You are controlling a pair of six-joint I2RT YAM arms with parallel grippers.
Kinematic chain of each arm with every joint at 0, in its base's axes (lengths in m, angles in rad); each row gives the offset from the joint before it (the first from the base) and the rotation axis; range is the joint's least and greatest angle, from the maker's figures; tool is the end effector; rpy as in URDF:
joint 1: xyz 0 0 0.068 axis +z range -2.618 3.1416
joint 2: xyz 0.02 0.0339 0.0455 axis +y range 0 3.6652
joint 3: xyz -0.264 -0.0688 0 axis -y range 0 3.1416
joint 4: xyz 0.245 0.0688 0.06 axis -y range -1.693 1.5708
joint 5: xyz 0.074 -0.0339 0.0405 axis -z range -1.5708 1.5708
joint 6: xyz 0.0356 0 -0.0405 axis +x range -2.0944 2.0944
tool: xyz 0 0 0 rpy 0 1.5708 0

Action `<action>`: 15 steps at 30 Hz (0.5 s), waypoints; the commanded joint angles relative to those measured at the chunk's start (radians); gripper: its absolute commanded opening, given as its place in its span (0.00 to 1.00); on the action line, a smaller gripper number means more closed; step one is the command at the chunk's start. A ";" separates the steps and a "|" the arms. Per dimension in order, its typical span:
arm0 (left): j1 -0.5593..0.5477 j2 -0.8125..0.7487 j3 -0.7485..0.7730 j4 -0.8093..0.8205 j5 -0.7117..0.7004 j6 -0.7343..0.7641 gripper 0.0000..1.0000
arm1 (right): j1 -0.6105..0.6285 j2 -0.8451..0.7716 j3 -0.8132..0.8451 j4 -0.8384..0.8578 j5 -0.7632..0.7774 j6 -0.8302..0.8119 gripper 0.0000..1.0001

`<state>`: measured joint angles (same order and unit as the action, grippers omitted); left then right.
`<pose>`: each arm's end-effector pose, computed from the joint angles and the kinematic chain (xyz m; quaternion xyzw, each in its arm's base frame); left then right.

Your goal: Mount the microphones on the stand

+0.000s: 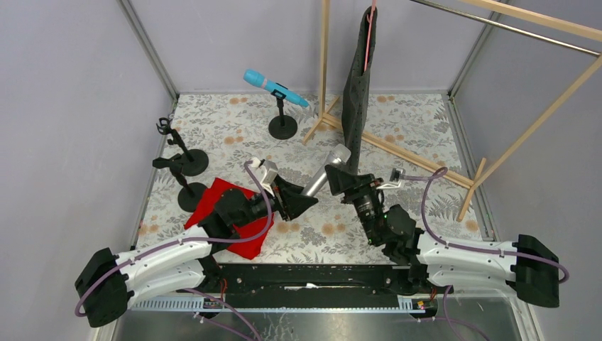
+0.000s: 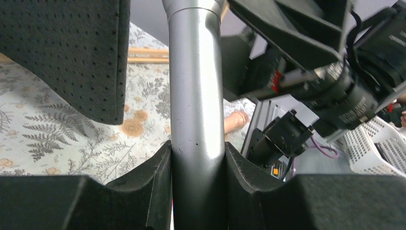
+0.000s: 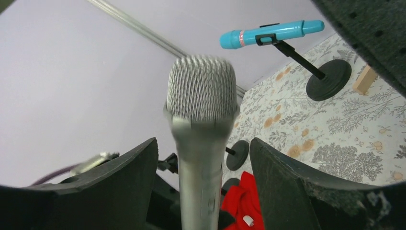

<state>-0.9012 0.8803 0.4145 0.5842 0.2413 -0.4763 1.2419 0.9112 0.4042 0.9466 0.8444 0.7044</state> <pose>0.1209 -0.1664 0.2734 0.2270 0.6254 -0.5335 0.5223 0.0865 0.1711 0.2972 0.2037 0.5632 0.5131 0.6149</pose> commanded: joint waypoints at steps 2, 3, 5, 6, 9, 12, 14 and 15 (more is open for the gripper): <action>-0.001 0.018 0.027 0.034 0.092 0.018 0.00 | -0.119 0.042 -0.024 0.074 -0.166 0.215 0.76; -0.001 0.021 0.025 0.030 0.095 0.016 0.00 | -0.122 0.048 -0.023 0.076 -0.174 0.213 0.76; -0.002 0.023 0.021 0.028 0.099 0.015 0.00 | -0.123 0.058 -0.019 0.081 -0.189 0.216 0.75; -0.001 0.024 0.020 0.027 0.099 0.015 0.00 | -0.124 0.065 -0.020 0.088 -0.195 0.218 0.75; -0.001 0.026 0.021 0.020 0.095 0.018 0.00 | -0.124 0.086 -0.022 0.114 -0.216 0.224 0.71; -0.002 0.026 0.026 0.014 0.088 0.018 0.00 | -0.124 0.097 -0.021 0.116 -0.230 0.224 0.65; -0.001 0.028 0.029 0.007 0.084 0.016 0.00 | -0.124 0.100 -0.023 0.115 -0.230 0.224 0.59; -0.002 0.029 0.029 0.004 0.082 0.016 0.00 | -0.124 0.099 -0.024 0.116 -0.227 0.223 0.56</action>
<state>-0.9012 0.9070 0.4145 0.5659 0.3115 -0.4713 1.1244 1.0073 0.3782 0.9993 0.6270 0.8993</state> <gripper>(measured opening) 0.392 0.601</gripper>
